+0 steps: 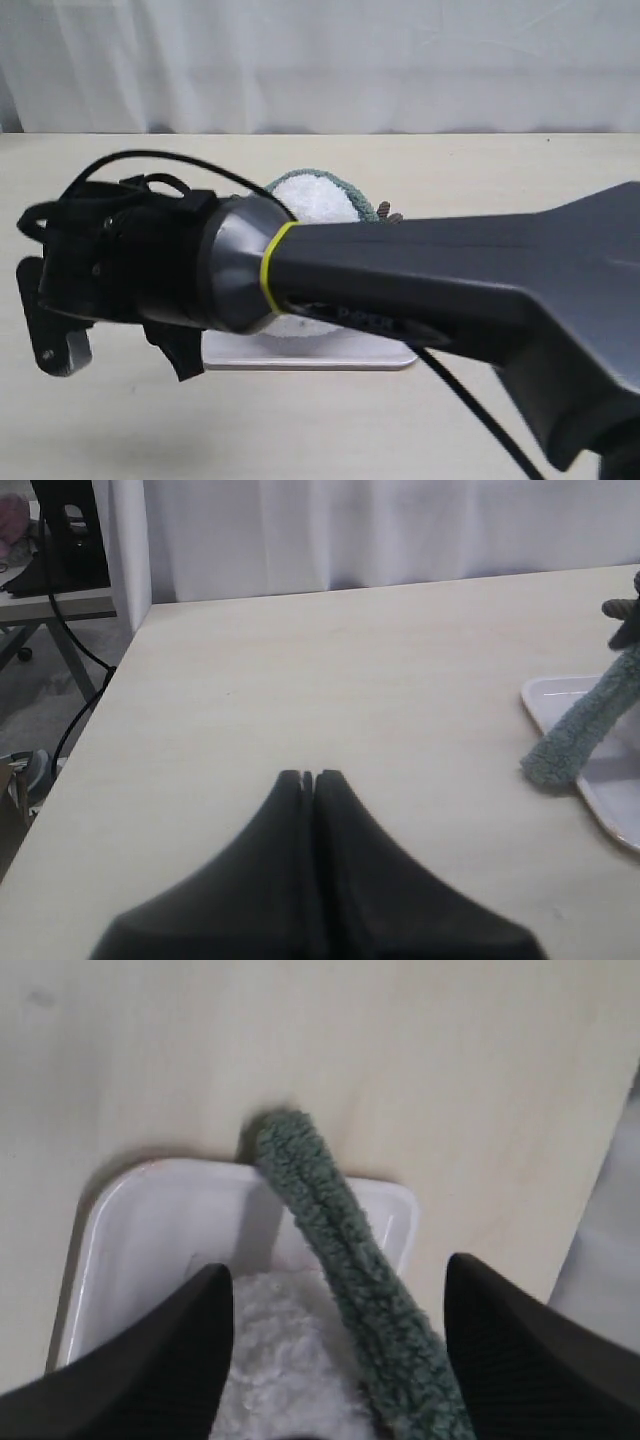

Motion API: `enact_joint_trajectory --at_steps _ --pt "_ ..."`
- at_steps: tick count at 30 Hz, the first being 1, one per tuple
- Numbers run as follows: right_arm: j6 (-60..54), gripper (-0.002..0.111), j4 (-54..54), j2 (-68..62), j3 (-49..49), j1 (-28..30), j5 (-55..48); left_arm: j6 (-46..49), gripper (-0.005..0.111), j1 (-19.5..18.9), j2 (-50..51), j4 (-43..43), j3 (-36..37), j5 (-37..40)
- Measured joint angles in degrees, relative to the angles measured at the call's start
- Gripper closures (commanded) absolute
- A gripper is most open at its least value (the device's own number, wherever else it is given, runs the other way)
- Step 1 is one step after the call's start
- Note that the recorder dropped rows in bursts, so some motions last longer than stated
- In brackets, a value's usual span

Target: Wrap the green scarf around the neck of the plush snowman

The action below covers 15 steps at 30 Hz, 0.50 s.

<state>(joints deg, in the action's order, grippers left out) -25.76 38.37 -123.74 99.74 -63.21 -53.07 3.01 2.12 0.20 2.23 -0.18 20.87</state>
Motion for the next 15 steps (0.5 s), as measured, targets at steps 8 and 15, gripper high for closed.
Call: enact_joint_trajectory --at_steps 8,15 --pt "-1.17 0.050 8.20 -5.72 0.00 -0.13 -2.18 0.00 0.107 0.00 0.00 0.00 0.00 0.00" --pt "1.81 0.080 14.56 -8.21 0.00 -0.02 -1.17 0.00 0.107 0.00 0.00 0.00 0.00 0.00"
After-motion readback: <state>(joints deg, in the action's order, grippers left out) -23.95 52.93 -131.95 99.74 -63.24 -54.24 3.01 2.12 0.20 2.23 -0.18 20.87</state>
